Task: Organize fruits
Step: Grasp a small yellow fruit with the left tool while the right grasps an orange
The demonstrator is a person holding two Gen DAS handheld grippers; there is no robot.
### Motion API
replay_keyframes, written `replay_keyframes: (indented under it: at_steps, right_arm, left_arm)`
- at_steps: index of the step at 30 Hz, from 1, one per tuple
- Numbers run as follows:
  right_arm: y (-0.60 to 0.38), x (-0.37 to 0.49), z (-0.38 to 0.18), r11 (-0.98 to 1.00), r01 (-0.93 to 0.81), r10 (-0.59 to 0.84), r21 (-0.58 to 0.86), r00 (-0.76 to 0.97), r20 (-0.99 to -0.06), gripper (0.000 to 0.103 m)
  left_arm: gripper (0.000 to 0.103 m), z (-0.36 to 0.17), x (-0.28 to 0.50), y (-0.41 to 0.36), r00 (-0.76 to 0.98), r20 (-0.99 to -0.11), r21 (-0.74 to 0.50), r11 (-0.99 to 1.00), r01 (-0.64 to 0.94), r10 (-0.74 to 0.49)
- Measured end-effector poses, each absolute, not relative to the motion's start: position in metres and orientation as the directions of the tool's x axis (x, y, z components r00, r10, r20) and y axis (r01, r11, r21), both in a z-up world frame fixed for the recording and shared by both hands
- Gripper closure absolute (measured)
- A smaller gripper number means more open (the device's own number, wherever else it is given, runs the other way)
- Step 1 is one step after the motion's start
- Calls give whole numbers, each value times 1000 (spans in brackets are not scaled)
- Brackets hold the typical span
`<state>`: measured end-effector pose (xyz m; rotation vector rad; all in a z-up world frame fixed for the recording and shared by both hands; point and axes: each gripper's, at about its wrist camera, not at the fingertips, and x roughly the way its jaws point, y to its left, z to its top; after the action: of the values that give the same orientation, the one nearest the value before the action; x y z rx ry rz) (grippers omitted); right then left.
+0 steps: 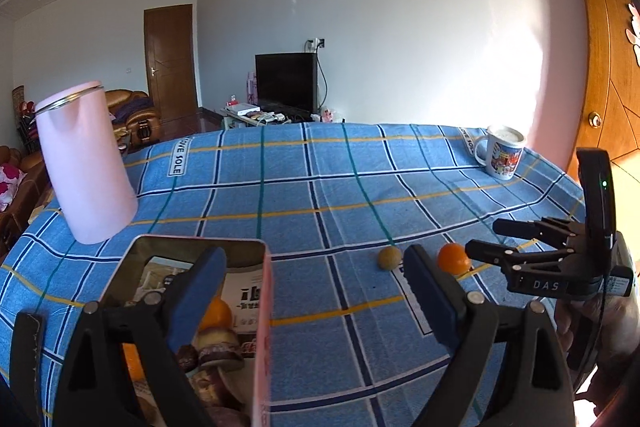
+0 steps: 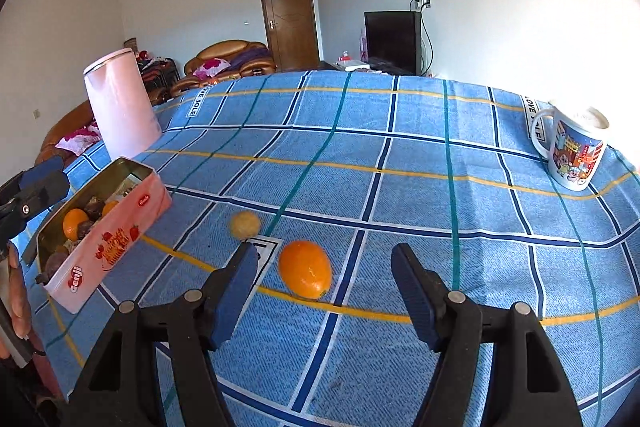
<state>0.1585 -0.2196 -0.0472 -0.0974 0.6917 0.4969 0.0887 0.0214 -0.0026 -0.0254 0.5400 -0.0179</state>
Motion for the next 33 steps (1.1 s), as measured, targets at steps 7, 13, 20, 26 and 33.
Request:
replay_keyframes:
  at_steps: [7,13,20,26,33]
  right_arm:
    - [-199,185,-65,873,-483,380,69,583,-719,48]
    - [-193,189,-73,834,-536,445,132,511,-736,64]
    - [-208,185,-69,833,-519,485,193,516,-706,68]
    - [-234,184,-61,866,-436,482,246,592,-646,68]
    - [-234,181,-56,872,-430,471,233,610,-637,68]
  left_arm:
    - [10,-26,130,-7,803,-594,-25,999,43,-49]
    - [13,-47,152,-14,755,-652,-45,998,48,-65]
    - [22,-55,164,-23,735,-674,-49,997,57,-76]
    - [36,-61,186,-42,693,-713,-47,994,103,-106]
    - [56,-75,210,-55,613,-772,-95,984,148,-167]
